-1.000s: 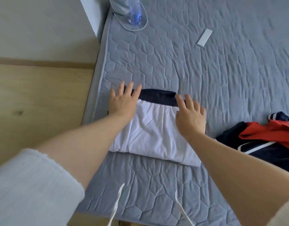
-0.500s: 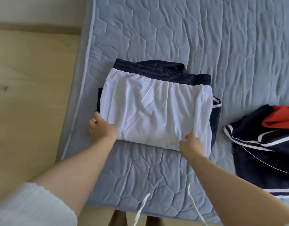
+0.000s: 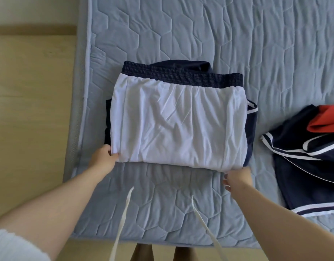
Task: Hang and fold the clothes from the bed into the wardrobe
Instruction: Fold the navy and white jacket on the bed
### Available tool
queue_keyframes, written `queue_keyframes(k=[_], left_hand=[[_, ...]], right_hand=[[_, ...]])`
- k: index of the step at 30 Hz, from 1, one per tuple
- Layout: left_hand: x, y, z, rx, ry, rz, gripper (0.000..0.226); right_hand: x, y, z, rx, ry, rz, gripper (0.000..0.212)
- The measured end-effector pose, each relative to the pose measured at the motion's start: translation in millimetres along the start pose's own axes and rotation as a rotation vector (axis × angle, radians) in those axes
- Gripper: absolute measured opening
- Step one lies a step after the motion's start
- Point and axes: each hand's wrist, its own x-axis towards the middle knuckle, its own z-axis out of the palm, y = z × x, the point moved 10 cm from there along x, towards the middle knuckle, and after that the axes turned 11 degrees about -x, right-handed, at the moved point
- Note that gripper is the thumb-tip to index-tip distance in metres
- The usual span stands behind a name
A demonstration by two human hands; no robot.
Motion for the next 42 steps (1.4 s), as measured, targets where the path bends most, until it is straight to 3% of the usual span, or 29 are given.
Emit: queue_keyframes(k=[7, 9, 11, 13, 15, 17, 19, 22, 24, 27, 29, 31, 34, 35, 37, 39, 40, 42], left_hand=[[13.5, 17.2, -45.1, 0.102, 0.266, 0.029, 0.016], [14.4, 5.0, -36.7, -0.054, 0.257, -0.136, 0.02], [9.4, -7.9, -18.0, -0.368, 0.216, -0.3, 0.03], [4.0, -3.7, -5.4, -0.677, 0.177, -0.343, 0.04], [3.7, 6.2, -3.2, -0.768, 0.128, -0.323, 0.071], [5.9, 15.0, -0.6, -0.658, 0.037, -0.284, 0.069], [4.1, 20.7, 9.1, -0.483, -0.101, -0.252, 0.043], [-11.6, 17.6, 30.6, -0.272, -0.246, -0.223, 0.023], [-31.2, 6.8, 54.3, -0.185, -0.316, -0.216, 0.023], [-68.7, -22.8, 98.2, -0.048, -0.516, -0.265, 0.023], [-93.4, -46.5, 118.0, 0.198, -0.721, -0.298, 0.026], [-103.4, -61.7, 114.3, 0.419, -0.785, -0.34, 0.024], [-89.5, -45.9, 94.8, 0.494, -0.692, -0.342, 0.022], [-76.6, -29.7, 86.6, 0.432, -0.593, -0.314, 0.021], [-47.9, 13.0, 57.8, 0.166, -0.239, -0.23, 0.017], [-33.2, 67.3, 22.7, -0.063, 0.137, -0.004, 0.011], [-32.1, 97.6, 18.5, -0.081, 0.207, 0.158, 0.006], [-36.7, 157.8, 39.4, 0.062, 0.117, 0.488, 0.024]], right_hand=[[3.0, -4.5, -48.9, -0.037, 0.248, -0.063, 0.027], [-4.4, -6.3, -45.7, 0.058, 0.277, -0.056, 0.029], [-10.2, -1.2, -33.4, 0.23, 0.257, 0.005, 0.034], [-15.8, -0.2, -11.7, 0.32, 0.168, 0.022, 0.046], [-23.3, 2.4, 17.2, 0.414, 0.037, 0.082, 0.055], [-37.3, -3.7, 53.7, 0.432, -0.163, 0.1, 0.05], [-56.9, -13.3, 91.3, 0.355, -0.382, 0.093, 0.041], [-73.2, -18.6, 125.6, 0.365, -0.527, 0.107, 0.037], [-73.1, -18.0, 130.2, 0.464, -0.5, 0.135, 0.037], [-60.7, 2.9, 106.7, 0.656, -0.259, 0.174, 0.046], [-52.7, 23.2, 79.7, 0.617, -0.105, 0.134, 0.052], [-45.3, 41.0, 58.7, 0.549, -0.028, 0.093, 0.053], [-37.5, 50.1, 42.4, 0.514, 0.006, 0.065, 0.046], [-35.5, 49.3, 41.6, 0.514, 0.001, 0.06, 0.046], [-32.2, 49.6, 43.7, 0.518, -0.011, 0.071, 0.046], [-31.0, 52.1, 49.7, 0.549, -0.038, 0.114, 0.049], [-31.3, 53.5, 52.5, 0.567, -0.056, 0.144, 0.051], [-31.5, 55.7, 57.2, 0.602, -0.106, 0.19, 0.054]])
